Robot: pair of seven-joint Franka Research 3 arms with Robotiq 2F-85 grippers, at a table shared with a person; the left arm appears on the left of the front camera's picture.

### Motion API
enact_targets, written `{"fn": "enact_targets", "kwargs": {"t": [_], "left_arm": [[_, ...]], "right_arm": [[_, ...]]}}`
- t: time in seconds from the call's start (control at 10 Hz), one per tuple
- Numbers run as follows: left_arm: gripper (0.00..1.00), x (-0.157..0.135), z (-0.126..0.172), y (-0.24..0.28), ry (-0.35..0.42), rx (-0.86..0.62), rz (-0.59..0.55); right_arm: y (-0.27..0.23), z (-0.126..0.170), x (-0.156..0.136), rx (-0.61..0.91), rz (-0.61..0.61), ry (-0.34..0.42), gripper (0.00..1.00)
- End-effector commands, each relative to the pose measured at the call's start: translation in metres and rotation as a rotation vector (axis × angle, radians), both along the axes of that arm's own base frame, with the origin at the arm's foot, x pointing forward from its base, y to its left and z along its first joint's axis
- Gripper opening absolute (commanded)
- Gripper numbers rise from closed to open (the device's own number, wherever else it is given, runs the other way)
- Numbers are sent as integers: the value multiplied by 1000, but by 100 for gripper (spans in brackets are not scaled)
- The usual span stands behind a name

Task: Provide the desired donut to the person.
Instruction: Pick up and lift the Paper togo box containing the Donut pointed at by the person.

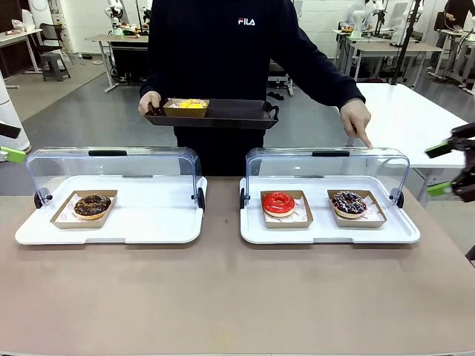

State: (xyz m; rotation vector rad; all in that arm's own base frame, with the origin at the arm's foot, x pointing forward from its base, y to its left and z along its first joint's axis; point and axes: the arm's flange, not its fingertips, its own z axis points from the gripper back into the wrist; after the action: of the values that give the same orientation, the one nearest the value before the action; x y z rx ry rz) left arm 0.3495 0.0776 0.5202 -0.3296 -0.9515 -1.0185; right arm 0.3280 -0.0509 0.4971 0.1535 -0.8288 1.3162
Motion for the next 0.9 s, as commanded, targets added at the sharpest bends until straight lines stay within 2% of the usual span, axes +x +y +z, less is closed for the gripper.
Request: {"fn": "enact_targets", "kwargs": {"t": [0.0, 0.2, 0.6, 0.8], "left_arm": [[100, -1, -1, 0, -7, -11, -1], [100, -1, -1, 0, -7, -11, -1], [100, -1, -1, 0, -7, -11, -1], [100, -1, -1, 0, -7, -11, -1]], "right_arm": [[21, -28, 29, -148, -22, 123, 100], [35, -58, 59, -202, 51, 135, 100], [61, -122, 117, -356, 27, 111, 100], [52, -141, 145, -399, 51, 162, 100]]}}
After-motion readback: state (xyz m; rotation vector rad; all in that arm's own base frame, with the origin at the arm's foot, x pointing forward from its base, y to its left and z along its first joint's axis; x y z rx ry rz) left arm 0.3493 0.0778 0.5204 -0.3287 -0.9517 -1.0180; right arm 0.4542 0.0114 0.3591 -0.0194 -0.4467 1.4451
